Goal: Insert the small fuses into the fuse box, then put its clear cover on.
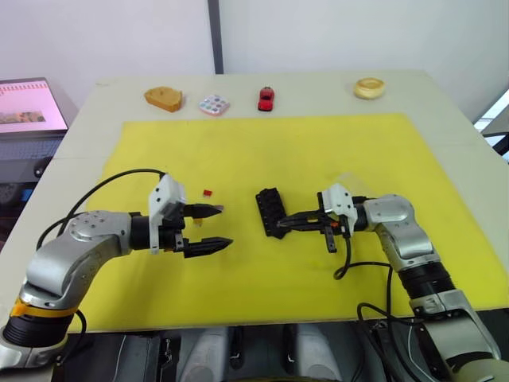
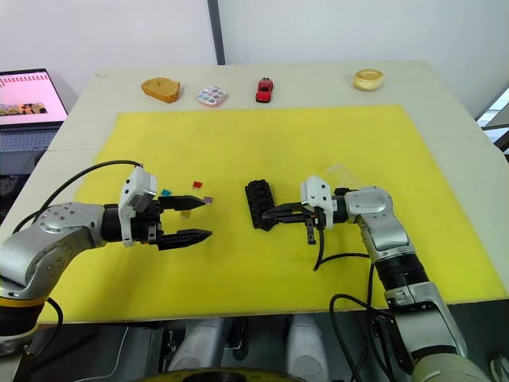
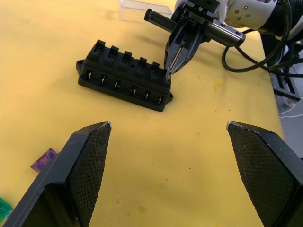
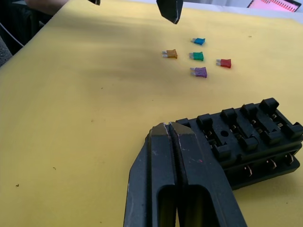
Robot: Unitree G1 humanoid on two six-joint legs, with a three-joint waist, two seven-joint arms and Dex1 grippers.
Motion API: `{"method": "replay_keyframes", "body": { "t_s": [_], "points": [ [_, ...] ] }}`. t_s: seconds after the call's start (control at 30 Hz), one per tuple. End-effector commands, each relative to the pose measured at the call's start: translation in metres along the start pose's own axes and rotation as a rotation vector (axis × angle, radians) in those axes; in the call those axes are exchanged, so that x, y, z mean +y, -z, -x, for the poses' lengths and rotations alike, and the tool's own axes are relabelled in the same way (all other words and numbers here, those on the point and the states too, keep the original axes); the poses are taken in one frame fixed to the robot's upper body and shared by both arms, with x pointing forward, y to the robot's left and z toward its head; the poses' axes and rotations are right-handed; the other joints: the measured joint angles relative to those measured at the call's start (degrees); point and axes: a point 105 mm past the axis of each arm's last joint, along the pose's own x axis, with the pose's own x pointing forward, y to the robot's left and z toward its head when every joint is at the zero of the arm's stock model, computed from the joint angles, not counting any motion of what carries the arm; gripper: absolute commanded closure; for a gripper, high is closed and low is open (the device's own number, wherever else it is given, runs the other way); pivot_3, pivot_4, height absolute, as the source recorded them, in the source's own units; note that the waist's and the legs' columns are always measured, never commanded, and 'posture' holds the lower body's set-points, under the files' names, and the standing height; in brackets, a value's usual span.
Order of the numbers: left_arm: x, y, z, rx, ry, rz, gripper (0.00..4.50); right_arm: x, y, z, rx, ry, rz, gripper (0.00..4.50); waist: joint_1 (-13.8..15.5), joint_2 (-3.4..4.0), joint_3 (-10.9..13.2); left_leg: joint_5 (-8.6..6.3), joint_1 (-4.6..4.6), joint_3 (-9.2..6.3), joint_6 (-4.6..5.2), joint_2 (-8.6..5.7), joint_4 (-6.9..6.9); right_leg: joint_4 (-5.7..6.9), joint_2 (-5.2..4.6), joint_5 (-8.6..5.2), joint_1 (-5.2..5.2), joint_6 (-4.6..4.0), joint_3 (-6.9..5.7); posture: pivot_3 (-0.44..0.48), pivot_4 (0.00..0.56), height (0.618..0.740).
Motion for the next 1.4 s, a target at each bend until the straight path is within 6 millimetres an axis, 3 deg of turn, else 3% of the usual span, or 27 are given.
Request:
{"method": "replay_keyframes", "body": {
  "t_s": [0.03, 0.43, 0.63, 0.83, 0.93, 1.03, 1.13, 1.2, 1.27, 1.4],
  "points": [
    [0.002, -0.006, 0.002, -0.024, -0.016, -0.028, 0.39, 0.008, 0.014, -0.002, 0.053, -0.03, -0.046, 4.44, 0.0, 0.0, 0.0, 0.0, 0.0, 0.0, 0.0, 0.0, 0.0, 0.0, 0.0, 0.0, 0.0, 0.0, 0.0, 0.0, 0.15, 0.74],
    [0.004, -0.004, 0.002, -0.027, -0.026, -0.022, 0.39, 0.01, 0.018, -0.003, 0.089, -0.04, -0.036, 4.44, -0.03, -0.01, -0.03, 0.0, 0.05, 0.0, 0.0, 0.0, 0.0, 0.01, 0.0, 0.0, 0.03, 0.0, 0.0, 0.0, 0.15, 0.74],
    [0.012, -0.002, 0.011, -0.018, -0.055, -0.013, 0.39, 0.003, -0.026, 0.005, -0.095, -0.019, -0.018, 4.44, 0.06, 0.0, -0.03, 0.0, 0.05, -0.01, 0.0, 0.0, 0.0, 0.01, -0.01, 0.0, 0.04, 0.0, 0.01, 0.0, 0.15, 0.74],
    [0.031, -0.011, 0.042, -0.019, -0.139, 0.018, 0.39, -0.015, -0.073, 0.03, -0.172, 0.1, -0.021, 4.44, 0.05, 0.01, -0.02, -0.01, -0.08, 0.0, 0.01, 0.0, 0.01, 0.11, -0.06, 0.0, -0.16, -0.01, 0.02, 0.0, 0.15, 0.74],
    [0.049, -0.016, 0.077, -0.012, -0.252, 0.036, 0.39, -0.03, -0.08, 0.064, -0.128, 0.222, -0.131, 4.44, 0.18, 0.01, -0.01, -0.01, -0.14, 0.0, 0.01, 0.0, 0.01, 0.17, -0.1, -0.01, -0.28, -0.01, 0.02, 0.0, 0.15, 0.74],
    [0.068, -0.007, 0.121, 0.04, -0.413, 0.035, 0.39, -0.05, -0.06, 0.127, -0.012, 0.46, -0.231, 4.44, 0.51, 0.01, -0.01, -0.23, -0.16, 0.02, 0.36, -0.02, 0.02, 0.16, -0.13, -0.01, -0.31, -0.03, 0.0, 0.0, 0.15, 0.74],
    [0.077, 0.002, 0.145, 0.072, -0.497, 0.034, 0.39, -0.06, -0.044, 0.179, 0.05, 0.669, -0.26, 4.44, 0.9, 0.02, -0.01, -0.26, -0.15, 0.11, 0.41, -0.04, -0.03, 0.06, -0.18, -0.12, -0.31, -0.21, 0.0, 0.0, 0.15, 0.74],
    [0.085, 0.011, 0.166, 0.082, -0.571, 0.038, 0.0, -0.065, -0.029, 0.239, 0.076, 0.933, -0.284, 3.9, 0.97, 0.03, -0.01, -0.26, -0.14, 0.12, 0.4, -0.03, -0.03, 0.07, -0.19, -0.12, -0.29, -0.21, 0.0, 0.0, 0.15, 0.74],
    [0.09, 0.018, 0.175, 0.078, -0.607, 0.048, 0.0, -0.063, -0.018, 0.291, 0.069, 1.19, -0.289, 3.13, 1.23, 0.06, 0.01, -0.26, -0.16, 0.15, 0.4, -0.04, -0.04, 0.07, -0.21, -0.12, -0.31, -0.21, 0.0, 0.0, 0.15, 0.74],
    [0.093, 0.038, 0.18, 0.127, -0.618, 0.049, 0.0, -0.043, 0.007, 0.336, 0.261, 1.411, -0.238, 1.1, 0.78, 0.1, 0.02, -0.25, -0.17, 0.18, 0.38, -0.05, -0.16, 0.02, -0.22, -0.12, -0.37, -0.22, 0.02, 0.0, 0.15, 0.74]
  ]
}}
